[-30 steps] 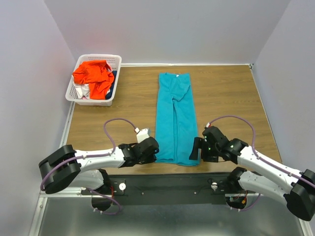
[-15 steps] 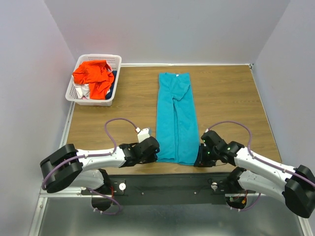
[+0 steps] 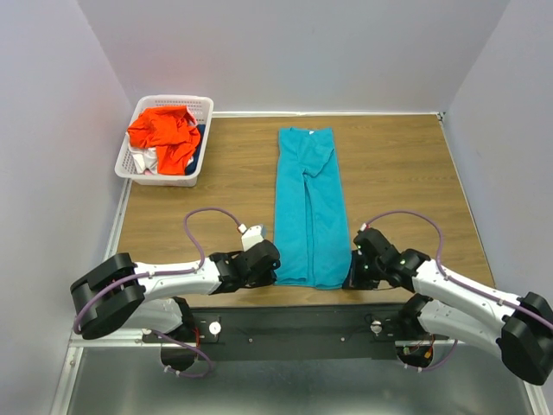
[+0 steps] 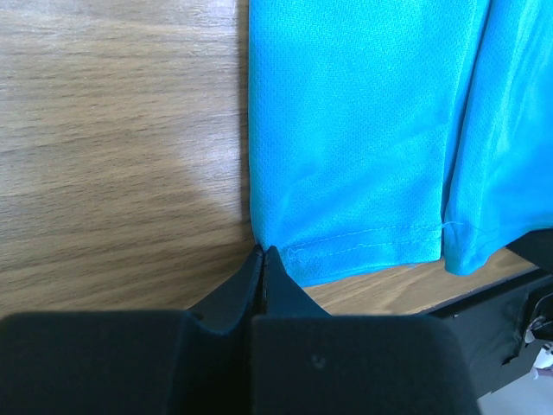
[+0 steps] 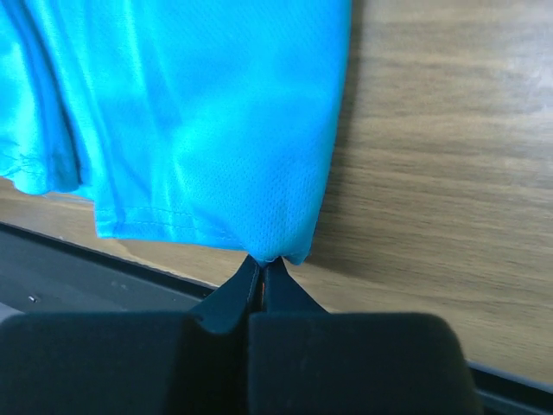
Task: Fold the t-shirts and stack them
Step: Fold the tshirt
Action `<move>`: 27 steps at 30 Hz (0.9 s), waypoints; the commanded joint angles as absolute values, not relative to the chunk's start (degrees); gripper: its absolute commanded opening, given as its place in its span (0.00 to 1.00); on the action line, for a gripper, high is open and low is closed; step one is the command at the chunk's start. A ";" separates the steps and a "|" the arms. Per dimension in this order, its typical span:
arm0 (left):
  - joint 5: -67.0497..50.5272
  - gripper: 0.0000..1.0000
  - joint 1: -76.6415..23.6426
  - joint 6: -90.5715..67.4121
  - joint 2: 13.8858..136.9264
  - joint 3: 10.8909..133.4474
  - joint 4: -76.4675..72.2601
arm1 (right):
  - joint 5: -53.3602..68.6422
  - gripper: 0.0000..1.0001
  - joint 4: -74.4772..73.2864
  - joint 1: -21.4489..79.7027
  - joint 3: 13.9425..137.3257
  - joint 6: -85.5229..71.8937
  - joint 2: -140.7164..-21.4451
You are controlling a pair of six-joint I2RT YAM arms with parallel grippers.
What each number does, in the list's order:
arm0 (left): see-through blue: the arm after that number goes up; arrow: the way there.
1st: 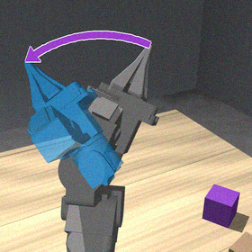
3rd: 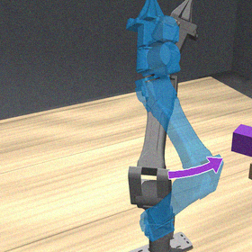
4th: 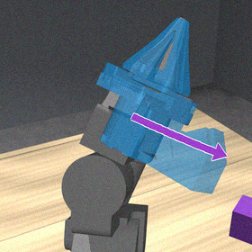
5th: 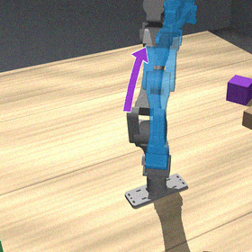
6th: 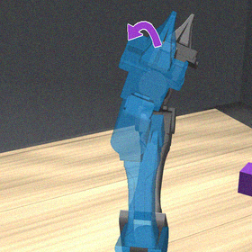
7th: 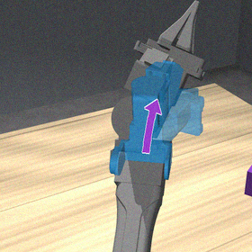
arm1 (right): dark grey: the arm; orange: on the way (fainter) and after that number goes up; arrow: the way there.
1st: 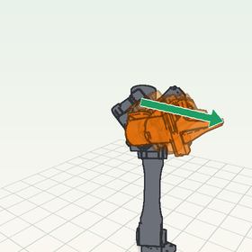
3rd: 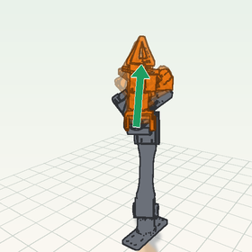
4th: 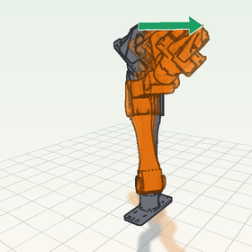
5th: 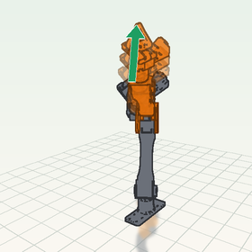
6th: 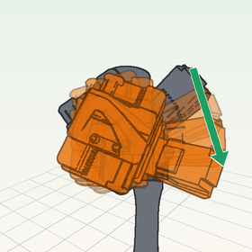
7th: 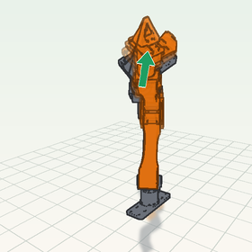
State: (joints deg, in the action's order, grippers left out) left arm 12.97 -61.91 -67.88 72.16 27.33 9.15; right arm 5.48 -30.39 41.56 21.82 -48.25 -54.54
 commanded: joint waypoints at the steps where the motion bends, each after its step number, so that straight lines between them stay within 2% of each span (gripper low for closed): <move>1: 14.32 0.00 -61.70 -66.01 71.28 29.00 11.86 | 2.20 0.01 -29.53 41.92 26.01 -43.95 -53.35; 11: 17.75 0.00 -56.08 -58.02 70.93 38.13 11.16 | -9.74 0.01 -29.44 41.92 36.54 -40.78 -57.12; 20: 19.33 0.00 -47.65 -47.74 78.03 51.57 9.93 | -23.36 0.01 -28.04 41.75 48.76 -38.68 -68.54; 27: 17.06 0.00 -41.41 -41.50 83.49 59.40 8.62 | -24.35 0.01 -25.76 37.89 57.64 -35.34 -77.68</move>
State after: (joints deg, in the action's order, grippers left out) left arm 16.62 -44.27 -47.05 81.32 55.61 9.72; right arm -20.36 -27.92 40.51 52.73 -37.93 -74.11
